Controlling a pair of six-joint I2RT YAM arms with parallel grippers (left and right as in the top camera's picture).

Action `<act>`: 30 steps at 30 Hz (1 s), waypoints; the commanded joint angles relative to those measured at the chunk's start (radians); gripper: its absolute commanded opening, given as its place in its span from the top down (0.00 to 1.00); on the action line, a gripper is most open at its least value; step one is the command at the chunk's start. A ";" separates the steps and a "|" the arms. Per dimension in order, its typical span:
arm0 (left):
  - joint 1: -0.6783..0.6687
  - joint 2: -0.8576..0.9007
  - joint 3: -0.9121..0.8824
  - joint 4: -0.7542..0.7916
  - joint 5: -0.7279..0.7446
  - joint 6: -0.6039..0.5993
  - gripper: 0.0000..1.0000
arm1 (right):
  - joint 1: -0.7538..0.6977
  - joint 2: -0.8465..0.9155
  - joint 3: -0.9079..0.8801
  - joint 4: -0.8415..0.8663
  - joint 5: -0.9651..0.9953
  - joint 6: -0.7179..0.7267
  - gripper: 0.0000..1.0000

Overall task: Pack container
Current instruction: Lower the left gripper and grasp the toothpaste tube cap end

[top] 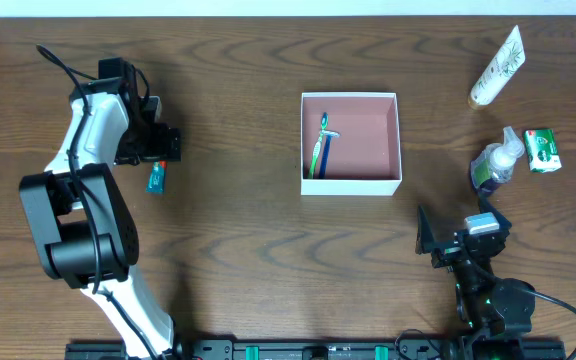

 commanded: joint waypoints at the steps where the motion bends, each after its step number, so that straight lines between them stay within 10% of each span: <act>1: 0.005 0.010 -0.006 0.009 0.003 0.010 0.07 | 0.007 -0.002 -0.002 -0.004 -0.010 -0.006 0.01; 30: 0.006 0.063 -0.006 0.031 0.008 0.009 0.07 | 0.007 -0.002 -0.002 -0.004 -0.010 -0.006 0.01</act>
